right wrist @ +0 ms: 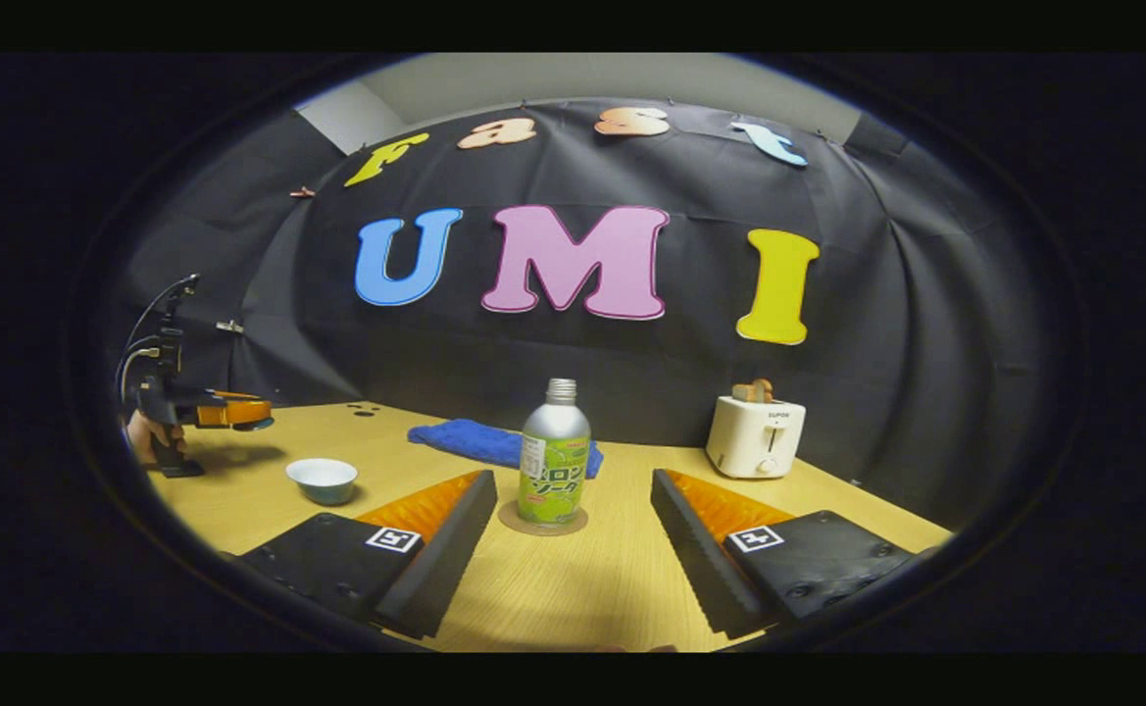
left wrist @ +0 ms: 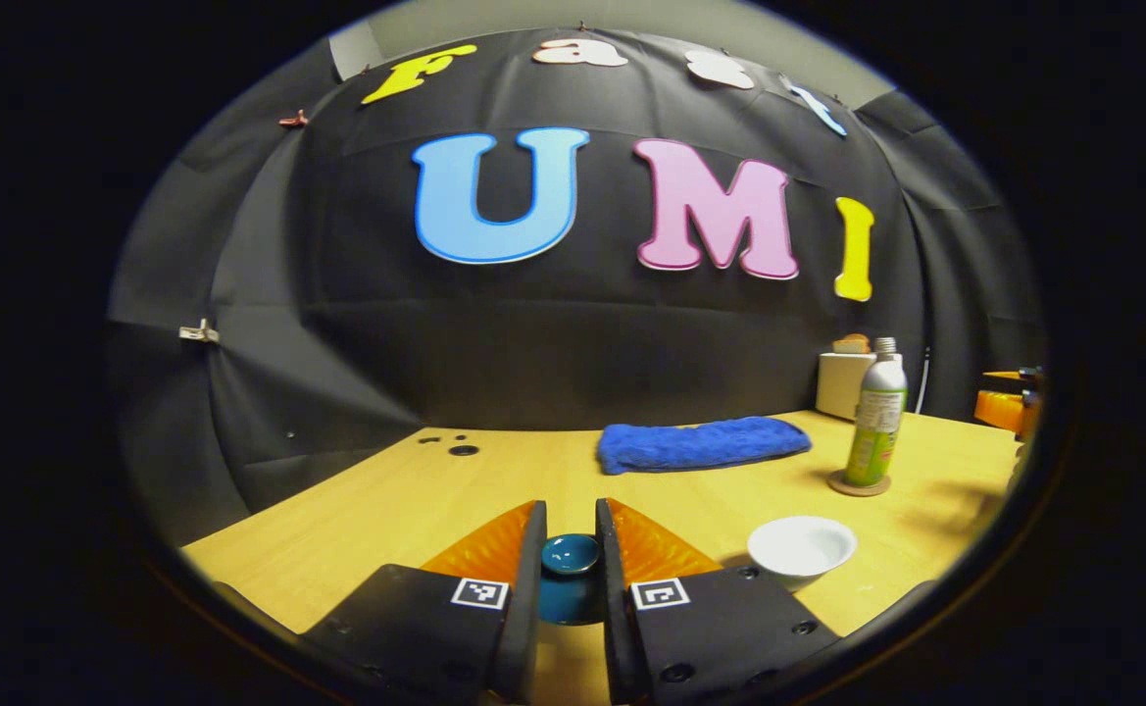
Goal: Open the teacup lid with one hand, grasp the water bottle and pour water into the teacup with the other hand; after pouring, place the water bottle on the coaster and then close the teacup lid.
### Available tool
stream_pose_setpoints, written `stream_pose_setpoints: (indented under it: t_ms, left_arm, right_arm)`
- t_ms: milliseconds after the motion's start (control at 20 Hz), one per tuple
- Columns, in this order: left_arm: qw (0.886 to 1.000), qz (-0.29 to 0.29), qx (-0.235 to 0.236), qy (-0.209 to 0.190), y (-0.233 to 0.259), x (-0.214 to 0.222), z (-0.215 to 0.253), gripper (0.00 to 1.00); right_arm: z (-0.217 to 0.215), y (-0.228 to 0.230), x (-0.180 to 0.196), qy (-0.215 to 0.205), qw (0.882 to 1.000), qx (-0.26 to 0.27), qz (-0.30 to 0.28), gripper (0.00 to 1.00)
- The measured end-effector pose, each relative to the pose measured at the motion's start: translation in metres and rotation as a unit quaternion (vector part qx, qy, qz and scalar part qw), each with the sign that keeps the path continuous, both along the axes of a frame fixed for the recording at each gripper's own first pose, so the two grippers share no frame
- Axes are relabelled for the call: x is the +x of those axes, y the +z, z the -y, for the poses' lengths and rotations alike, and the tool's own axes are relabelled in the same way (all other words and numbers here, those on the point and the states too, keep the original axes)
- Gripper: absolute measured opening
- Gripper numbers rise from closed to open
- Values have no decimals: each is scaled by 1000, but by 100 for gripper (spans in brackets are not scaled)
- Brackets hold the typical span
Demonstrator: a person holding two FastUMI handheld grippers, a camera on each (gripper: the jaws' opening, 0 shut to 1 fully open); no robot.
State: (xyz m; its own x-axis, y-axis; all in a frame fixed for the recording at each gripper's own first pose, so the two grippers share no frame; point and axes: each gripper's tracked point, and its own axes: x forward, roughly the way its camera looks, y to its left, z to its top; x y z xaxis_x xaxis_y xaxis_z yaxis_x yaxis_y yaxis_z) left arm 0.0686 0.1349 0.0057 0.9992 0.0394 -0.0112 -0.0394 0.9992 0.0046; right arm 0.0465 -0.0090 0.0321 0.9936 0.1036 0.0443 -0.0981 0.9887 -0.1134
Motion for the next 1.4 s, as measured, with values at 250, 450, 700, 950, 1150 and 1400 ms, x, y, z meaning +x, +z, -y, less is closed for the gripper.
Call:
stream_pose_setpoints:
  t_ms: [250, 450, 700, 950, 1150, 1400]
  left_arm:
    - [997, -8, 14, -74, 4, 12, 69, 31]
    - [994, -17, 10, -105, 0, 23, 103, 31]
    - [991, -43, 28, -125, -17, 31, 127, 31]
    - [989, -56, 25, -132, -24, 31, 138, 31]
    - [988, -64, 47, -129, -27, 30, 141, 31]
    - [989, -74, 53, -118, -32, 31, 138, 34]
  right_arm:
    - [-3, -19, 2, -15, 1000, 0, -10, 98]
    - [-14, -37, 5, -1, 999, 7, -32, 98]
    - [-13, -35, 9, 3, 999, 43, -34, 98]
    - [-3, -37, 12, -16, 998, 47, -34, 98]
    - [-3, -35, 13, -16, 998, 48, -33, 99]
    - [-3, -36, 12, -17, 998, 48, -33, 99]
